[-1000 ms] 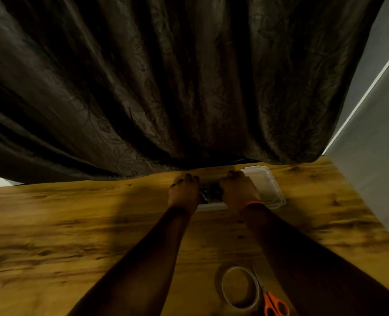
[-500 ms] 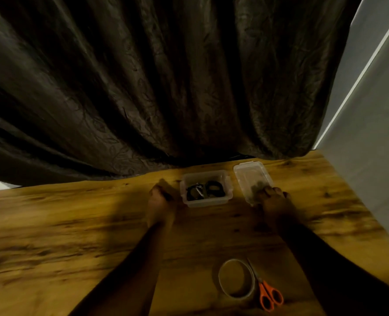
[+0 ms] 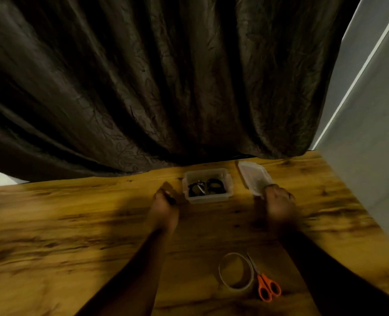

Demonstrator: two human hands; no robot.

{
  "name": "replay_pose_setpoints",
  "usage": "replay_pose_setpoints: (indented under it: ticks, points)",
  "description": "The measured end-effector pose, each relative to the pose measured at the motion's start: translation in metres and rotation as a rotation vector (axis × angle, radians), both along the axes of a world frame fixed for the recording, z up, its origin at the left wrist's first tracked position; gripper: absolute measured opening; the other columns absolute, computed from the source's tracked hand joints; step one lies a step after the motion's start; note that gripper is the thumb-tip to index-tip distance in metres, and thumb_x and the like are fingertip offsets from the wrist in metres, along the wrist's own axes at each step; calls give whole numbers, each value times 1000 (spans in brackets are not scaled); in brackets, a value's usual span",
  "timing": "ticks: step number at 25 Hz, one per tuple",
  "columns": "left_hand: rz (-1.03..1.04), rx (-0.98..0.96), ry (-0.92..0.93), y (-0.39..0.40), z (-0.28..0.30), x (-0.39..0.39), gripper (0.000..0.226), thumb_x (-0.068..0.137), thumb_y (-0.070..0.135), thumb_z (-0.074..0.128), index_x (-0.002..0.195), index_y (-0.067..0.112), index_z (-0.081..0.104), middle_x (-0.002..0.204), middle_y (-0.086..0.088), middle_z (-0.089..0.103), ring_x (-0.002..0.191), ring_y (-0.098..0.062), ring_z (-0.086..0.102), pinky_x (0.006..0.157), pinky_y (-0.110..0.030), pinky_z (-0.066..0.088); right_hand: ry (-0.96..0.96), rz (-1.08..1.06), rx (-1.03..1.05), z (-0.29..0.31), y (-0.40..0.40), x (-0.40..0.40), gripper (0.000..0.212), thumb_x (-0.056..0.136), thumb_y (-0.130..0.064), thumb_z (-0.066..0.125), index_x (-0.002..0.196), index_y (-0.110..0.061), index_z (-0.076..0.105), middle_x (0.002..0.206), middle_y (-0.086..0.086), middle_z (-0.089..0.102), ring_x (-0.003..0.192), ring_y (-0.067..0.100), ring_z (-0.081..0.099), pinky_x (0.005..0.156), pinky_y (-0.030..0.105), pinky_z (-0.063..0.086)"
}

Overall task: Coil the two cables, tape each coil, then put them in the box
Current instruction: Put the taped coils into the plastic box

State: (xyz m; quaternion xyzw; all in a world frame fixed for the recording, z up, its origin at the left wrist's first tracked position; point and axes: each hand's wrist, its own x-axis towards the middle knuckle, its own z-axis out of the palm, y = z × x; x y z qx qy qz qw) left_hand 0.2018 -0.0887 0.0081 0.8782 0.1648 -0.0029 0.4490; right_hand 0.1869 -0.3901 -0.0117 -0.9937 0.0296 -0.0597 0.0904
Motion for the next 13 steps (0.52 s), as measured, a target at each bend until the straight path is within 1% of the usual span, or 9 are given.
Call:
replay_pose_setpoints:
  ticks: [2, 3, 5, 6, 8, 9, 10, 12, 13]
  points:
    - [-7, -44, -25, -1, 4, 0, 13, 101, 15, 45, 111, 15, 53, 97, -6, 62, 84, -21, 60, 77, -26, 53, -132, -132, 243, 23, 7, 1, 24, 83, -22, 60, 103, -12, 54, 101, 13, 60, 92, 34, 60, 82, 45, 50]
    - [20, -77, -63, -3, 6, 0, 14, 101, 15, 47, 113, 14, 52, 101, -5, 62, 90, -24, 61, 76, -28, 51, -192, -198, 362, 37, 13, 0, 22, 84, -17, 64, 103, -13, 53, 102, 11, 60, 94, 32, 59, 82, 44, 51]
    - [24, -136, -153, -9, 10, -2, 12, 100, 19, 48, 111, 20, 53, 99, 1, 61, 93, -24, 62, 69, -29, 48, -407, -267, 543, 57, 27, 0, 12, 91, -9, 57, 101, -11, 52, 100, 12, 59, 91, 30, 58, 77, 41, 50]
    - [0, -133, -190, -13, 9, -1, 11, 99, 19, 50, 108, 23, 55, 100, 3, 62, 93, -21, 63, 70, -30, 49, -518, -267, 609, 66, 35, 0, 7, 94, -8, 52, 101, -9, 52, 100, 13, 58, 90, 29, 57, 74, 39, 47]
    - [-33, -155, -256, -21, 14, 1, 13, 98, 20, 53, 109, 24, 57, 107, 6, 64, 98, -16, 63, 78, -34, 54, -661, -205, 721, 83, 53, 0, 5, 99, -12, 46, 101, -8, 50, 99, 11, 56, 89, 24, 55, 73, 33, 43]
    - [-44, -164, -269, -25, 14, 4, 18, 98, 26, 54, 116, 24, 58, 114, 5, 65, 103, -15, 63, 84, -38, 55, -680, -180, 785, 91, 62, 1, 3, 101, -13, 45, 100, -12, 48, 98, 9, 55, 89, 22, 54, 74, 32, 43]
    - [-38, -176, -268, -29, 19, 5, 28, 98, 35, 52, 123, 24, 57, 121, 3, 64, 108, -16, 62, 90, -41, 54, -651, -167, 855, 95, 70, 5, 3, 101, -14, 44, 100, -16, 46, 96, 6, 55, 89, 21, 55, 76, 32, 43]
    - [-54, -214, -261, -37, 16, 10, 41, 95, 49, 49, 129, 27, 55, 127, 1, 63, 111, -18, 61, 93, -44, 53, -457, -239, 983, 102, 83, 18, 8, 99, -12, 46, 100, -20, 47, 95, 3, 55, 88, 21, 55, 77, 32, 44]
    - [-75, -203, -251, -40, 18, 11, 40, 95, 46, 50, 129, 26, 56, 126, 0, 63, 111, -20, 62, 92, -44, 53, -346, -306, 1001, 102, 89, 25, 10, 98, -10, 47, 100, -20, 49, 95, 2, 56, 90, 23, 56, 77, 30, 42]
